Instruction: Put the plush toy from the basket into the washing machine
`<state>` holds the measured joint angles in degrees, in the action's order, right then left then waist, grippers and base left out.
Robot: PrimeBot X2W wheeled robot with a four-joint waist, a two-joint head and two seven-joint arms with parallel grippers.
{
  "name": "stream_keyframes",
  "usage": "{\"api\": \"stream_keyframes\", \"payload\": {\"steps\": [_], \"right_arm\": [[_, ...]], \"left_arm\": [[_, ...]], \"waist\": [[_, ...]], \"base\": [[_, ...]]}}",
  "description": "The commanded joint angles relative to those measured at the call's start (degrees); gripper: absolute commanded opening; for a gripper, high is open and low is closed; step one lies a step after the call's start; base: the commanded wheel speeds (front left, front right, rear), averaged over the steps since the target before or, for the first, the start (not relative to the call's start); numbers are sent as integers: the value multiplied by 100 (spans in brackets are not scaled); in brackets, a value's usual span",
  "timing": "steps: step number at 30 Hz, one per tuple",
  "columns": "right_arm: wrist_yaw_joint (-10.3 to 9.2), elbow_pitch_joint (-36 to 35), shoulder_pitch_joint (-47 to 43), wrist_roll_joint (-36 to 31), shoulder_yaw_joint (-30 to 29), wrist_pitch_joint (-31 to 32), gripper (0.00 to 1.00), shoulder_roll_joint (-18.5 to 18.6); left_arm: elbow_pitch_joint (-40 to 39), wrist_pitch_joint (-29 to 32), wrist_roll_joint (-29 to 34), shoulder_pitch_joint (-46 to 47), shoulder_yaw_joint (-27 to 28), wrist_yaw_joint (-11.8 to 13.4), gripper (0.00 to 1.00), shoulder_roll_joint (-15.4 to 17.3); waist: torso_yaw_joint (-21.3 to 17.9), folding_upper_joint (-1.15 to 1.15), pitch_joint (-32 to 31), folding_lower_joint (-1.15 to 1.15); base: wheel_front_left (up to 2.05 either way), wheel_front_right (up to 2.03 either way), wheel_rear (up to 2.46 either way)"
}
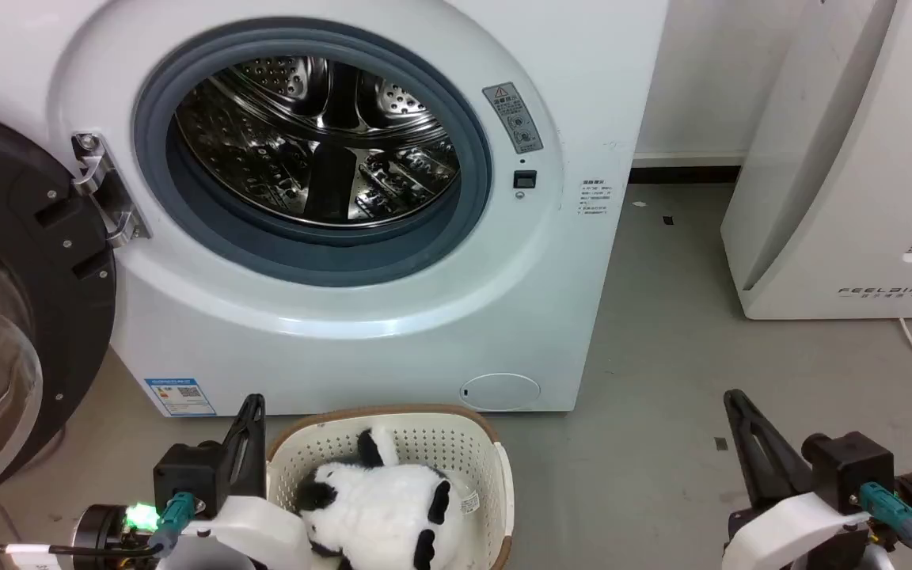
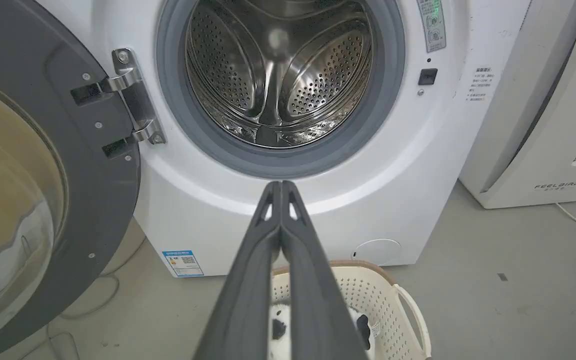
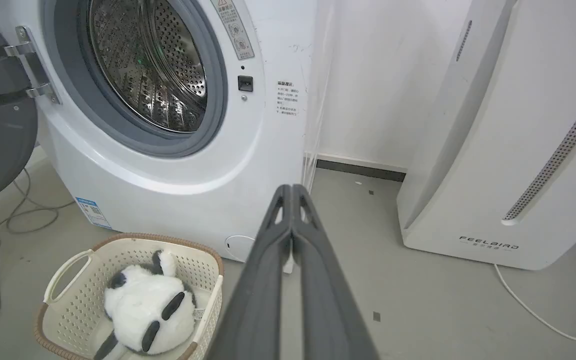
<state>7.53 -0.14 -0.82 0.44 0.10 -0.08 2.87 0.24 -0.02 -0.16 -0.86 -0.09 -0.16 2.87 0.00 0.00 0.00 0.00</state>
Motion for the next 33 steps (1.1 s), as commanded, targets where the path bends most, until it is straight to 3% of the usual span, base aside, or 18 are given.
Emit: {"api": "stream_keyframes", "payload": {"steps": [1, 21, 33], "right_arm": [[1, -1, -2, 7, 2, -3, 100, 0], [0, -14, -2, 171, -76, -192, 100, 0], [0, -152, 105, 241, -125, -334, 100, 0]], "left_arm": [[3, -4, -3, -3, -3, -1, 100, 0], [102, -193, -183, 9, -96, 25, 100, 0], [394, -337, -322, 195, -185, 13, 100, 0]], "waist": [[0, 0, 0, 0], [-18, 0, 86, 0], [-71, 0, 453, 0]], "base": [[0, 0, 0], [0, 0, 0], [0, 0, 0]]}}
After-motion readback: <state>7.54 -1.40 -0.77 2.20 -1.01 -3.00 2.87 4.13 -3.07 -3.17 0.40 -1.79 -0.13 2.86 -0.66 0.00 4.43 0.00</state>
